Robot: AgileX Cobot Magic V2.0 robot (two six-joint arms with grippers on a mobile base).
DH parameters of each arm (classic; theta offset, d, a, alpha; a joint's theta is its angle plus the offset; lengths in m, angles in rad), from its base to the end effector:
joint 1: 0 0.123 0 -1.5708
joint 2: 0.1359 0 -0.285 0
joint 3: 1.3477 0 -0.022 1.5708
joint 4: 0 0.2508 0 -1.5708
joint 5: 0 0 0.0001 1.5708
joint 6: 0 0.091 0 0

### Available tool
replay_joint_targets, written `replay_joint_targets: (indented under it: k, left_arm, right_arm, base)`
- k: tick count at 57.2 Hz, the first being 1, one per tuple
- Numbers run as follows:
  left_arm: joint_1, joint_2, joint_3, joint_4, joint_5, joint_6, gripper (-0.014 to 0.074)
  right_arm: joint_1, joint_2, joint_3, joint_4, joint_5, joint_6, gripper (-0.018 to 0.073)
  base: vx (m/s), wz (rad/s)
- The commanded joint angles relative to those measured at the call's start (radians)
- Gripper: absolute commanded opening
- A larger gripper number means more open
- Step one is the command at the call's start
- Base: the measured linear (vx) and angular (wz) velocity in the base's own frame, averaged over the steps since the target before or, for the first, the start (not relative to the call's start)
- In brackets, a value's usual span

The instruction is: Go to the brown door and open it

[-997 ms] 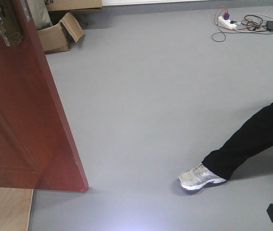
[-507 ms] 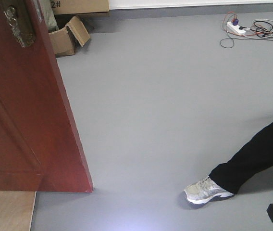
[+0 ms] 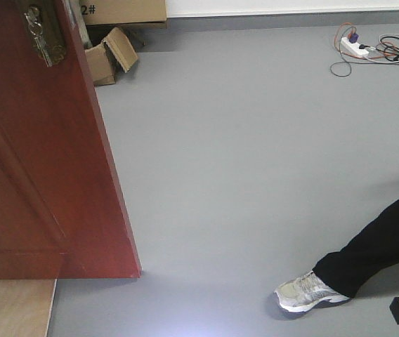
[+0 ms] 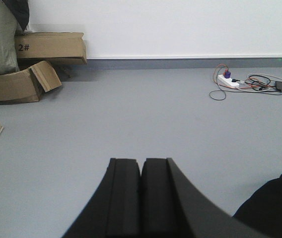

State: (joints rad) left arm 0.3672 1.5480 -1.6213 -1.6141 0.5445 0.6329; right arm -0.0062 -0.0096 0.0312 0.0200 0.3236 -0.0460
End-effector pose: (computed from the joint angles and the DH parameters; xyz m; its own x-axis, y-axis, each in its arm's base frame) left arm 0.3461 0.0826 0.4824 -0.0446 -0.7829 -0.6206 0.2368 0.5952 -0.7679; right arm 0.0541 0.0002 0.1740 -0.2550 -0.0255 -0.9666 -0.0068 0.9997 -0.0245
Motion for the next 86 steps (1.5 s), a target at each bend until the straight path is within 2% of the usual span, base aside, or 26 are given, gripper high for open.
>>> replay_joint_targets:
  k: [1,64,76,86]
  left_arm:
    - [-0.007,-0.037,-0.033,-0.046,-0.006,0.001,-0.0003]
    - [-0.007,-0.039,-0.033,-0.041,-0.006,0.002,-0.0003]
    - [-0.007,-0.116,-0.032,0.176,0.017,-0.004,-0.0003]
    - [-0.007,-0.239,0.006,0.322,-0.023,-0.061,-0.0003]
  right_arm:
    - [-0.001,-0.014,0.004,-0.007,-0.078,-0.006,0.0000]
    - [-0.001,-0.014,0.004,-0.007,-0.078,-0.006,0.0000]
    - [-0.001,-0.014,0.004,-0.007,-0.078,-0.006,0.0000]
    - [-0.001,-0.014,0.004,-0.007,-0.078,-0.006,0.0000]
  base:
    - [0.05,0.03]
    - [0.00,0.00]
    - [0.00,0.00]
    - [0.00,0.00]
